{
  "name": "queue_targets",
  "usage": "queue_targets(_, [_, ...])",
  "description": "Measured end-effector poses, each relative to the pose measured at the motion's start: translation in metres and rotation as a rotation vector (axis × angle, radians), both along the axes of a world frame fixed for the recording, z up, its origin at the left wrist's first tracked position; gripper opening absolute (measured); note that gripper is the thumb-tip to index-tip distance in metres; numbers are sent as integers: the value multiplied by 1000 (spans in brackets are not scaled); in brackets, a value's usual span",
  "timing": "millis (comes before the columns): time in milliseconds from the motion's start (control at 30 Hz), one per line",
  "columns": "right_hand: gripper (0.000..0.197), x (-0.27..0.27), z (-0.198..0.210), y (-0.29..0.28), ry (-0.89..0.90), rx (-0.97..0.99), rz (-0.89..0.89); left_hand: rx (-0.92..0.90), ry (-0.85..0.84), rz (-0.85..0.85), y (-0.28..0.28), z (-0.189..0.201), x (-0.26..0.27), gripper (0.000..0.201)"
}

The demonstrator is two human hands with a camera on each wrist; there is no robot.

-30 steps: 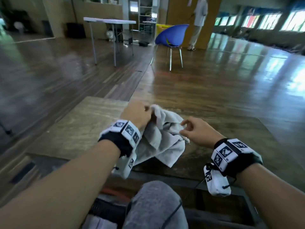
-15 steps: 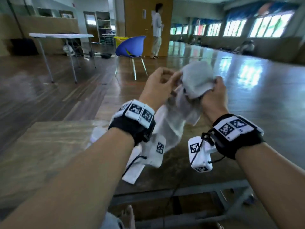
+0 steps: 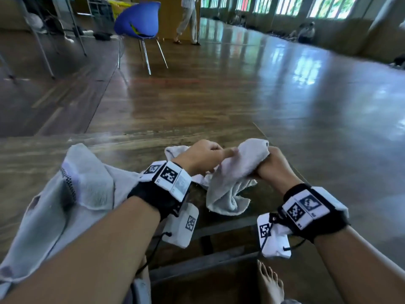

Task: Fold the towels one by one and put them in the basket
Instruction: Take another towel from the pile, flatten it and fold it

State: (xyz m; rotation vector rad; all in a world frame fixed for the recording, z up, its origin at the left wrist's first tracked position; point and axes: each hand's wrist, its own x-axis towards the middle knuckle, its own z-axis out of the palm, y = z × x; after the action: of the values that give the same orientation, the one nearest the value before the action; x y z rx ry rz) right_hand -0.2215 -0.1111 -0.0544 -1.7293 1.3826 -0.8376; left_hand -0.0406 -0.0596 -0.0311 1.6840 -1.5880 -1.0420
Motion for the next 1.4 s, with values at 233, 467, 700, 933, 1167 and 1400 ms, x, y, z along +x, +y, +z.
queue_targets(233, [48,-5,21,-9,-276,-97,-57,-144,-158,32,-6,-14,-7,22])
queue_targets(467, [59,-1,10,0,72,134,311,-213,479,372,-13,-3,-6,32])
queue_targets(700, [8,6,-2,-6,153,-46,174,-272,-31,132,-8,-9,-2,30])
queue_targets(933, [11,-6,10,-30,-238,-54,-205,47,-724,-8,-7,-64,42,30])
queue_targets(1167, [40,-11,8,-23,250,-213,-51,-338,-384,184,-20,-43,54,19])
queue_targets(1400, [18,27,7,-7,219,-389,246,-577,-195,31,-18,-14,26,26])
